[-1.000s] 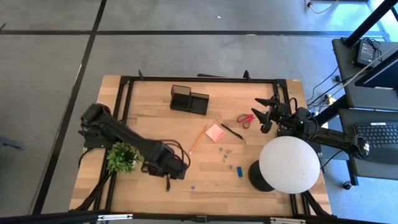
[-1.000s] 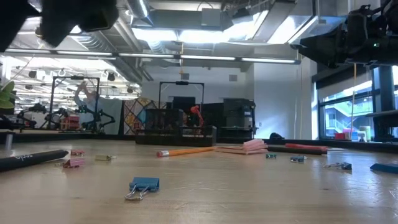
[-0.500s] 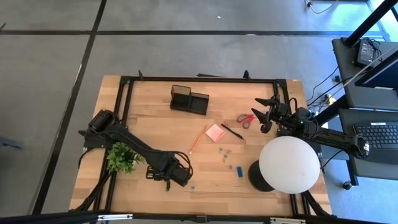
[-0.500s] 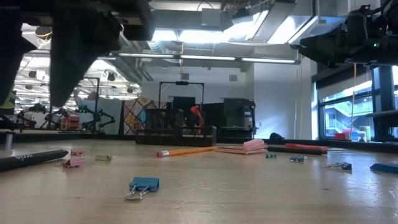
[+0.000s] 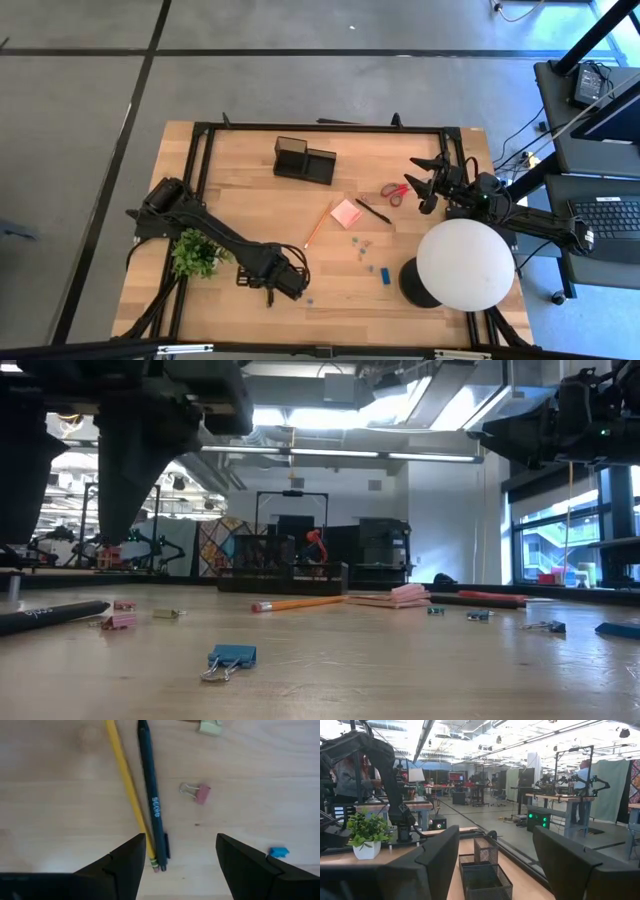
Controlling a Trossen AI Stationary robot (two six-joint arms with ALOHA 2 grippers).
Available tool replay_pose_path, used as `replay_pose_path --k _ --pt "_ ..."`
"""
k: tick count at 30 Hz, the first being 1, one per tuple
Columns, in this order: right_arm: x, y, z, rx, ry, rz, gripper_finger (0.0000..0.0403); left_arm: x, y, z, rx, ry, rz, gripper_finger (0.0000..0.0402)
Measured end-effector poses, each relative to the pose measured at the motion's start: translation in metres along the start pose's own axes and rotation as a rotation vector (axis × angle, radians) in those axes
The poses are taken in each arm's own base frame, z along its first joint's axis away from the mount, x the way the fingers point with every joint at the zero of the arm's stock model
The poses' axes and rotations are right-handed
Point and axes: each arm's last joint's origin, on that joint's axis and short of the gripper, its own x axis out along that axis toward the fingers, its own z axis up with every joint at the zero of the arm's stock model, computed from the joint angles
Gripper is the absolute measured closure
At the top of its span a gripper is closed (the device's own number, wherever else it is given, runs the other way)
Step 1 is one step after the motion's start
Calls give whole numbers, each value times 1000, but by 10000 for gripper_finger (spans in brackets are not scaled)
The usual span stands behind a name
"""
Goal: Pick and place office supplies into organizer
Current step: Put the black pen into the black desk organizer
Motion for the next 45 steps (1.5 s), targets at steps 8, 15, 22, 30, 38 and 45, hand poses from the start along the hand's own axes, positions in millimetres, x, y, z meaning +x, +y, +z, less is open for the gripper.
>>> replay_pose_path --k 8,15,22,30,38,45 --pt "0 0 -1 0 7 0 146 15 -2 -1 -17 -3 31 167" --pt "0 0 -3 -1 26 1 146 29 -4 -2 -20 2 78 170" --pt "0 0 -4 -5 42 1 146 42 -9 -4 -11 15 61 167" --pt "0 0 -4 -4 44 1 146 42 -10 -2 -17 6 63 169" --pt "0 0 -5 -4 48 2 146 42 -10 -3 -14 18 63 170" --pt "0 0 -5 -3 48 2 146 42 -10 -10 37 72 42 167"
